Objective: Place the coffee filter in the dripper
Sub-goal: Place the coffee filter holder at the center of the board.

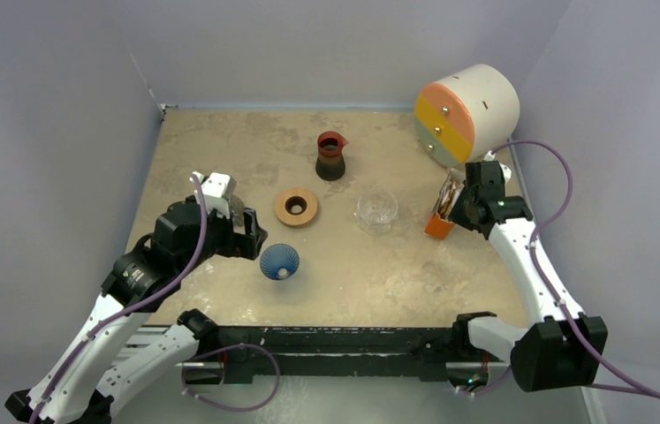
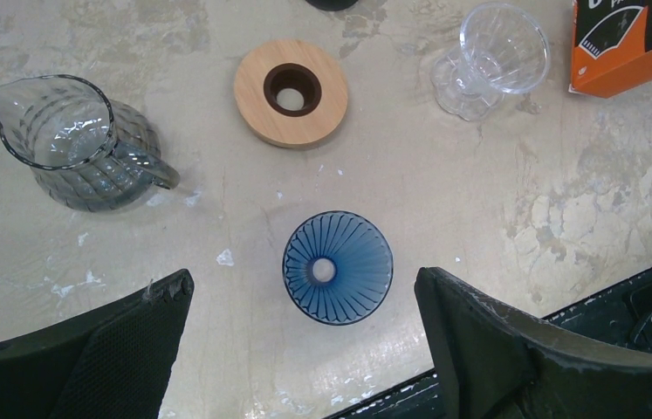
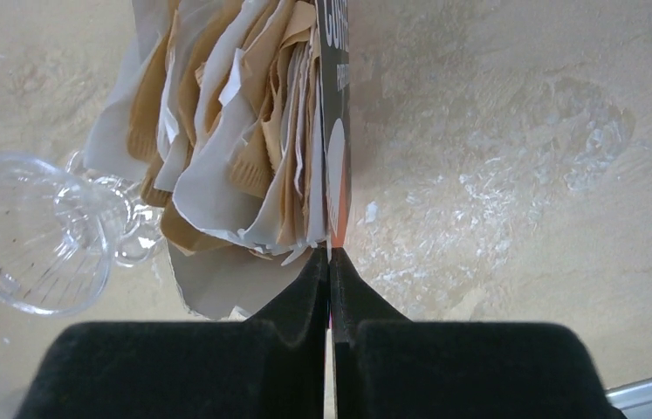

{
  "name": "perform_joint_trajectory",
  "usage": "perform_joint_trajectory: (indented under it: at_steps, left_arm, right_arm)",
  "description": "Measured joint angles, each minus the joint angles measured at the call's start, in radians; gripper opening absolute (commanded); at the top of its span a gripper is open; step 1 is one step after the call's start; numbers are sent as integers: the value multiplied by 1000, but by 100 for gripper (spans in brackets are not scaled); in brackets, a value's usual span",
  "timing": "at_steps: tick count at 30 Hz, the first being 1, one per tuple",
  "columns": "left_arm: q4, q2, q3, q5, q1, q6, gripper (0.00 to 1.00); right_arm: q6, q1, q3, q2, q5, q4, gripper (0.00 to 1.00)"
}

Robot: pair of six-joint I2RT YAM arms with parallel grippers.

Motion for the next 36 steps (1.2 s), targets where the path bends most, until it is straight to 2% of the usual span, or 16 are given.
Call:
perform_joint_trajectory:
  at_steps: [7, 14, 16, 24, 36]
  left_arm:
    - [0, 1, 0, 0, 0, 0, 98]
    - [0, 1, 0, 0, 0, 0, 98]
    - [0, 1, 0, 0, 0, 0, 98]
    - [0, 3, 0, 0, 0, 0, 98]
    - [0, 3, 0, 0, 0, 0, 98]
  right_arm:
    - [-30, -62, -11, 73, -32, 58, 0]
    - [-50, -74, -12, 119, -37, 93, 0]
    - [-55, -74, -12, 128, -35, 99, 9]
    - [-63, -74, -11, 145, -32, 108, 28]
    - [-63, -74, 25, 129, -35, 66, 36]
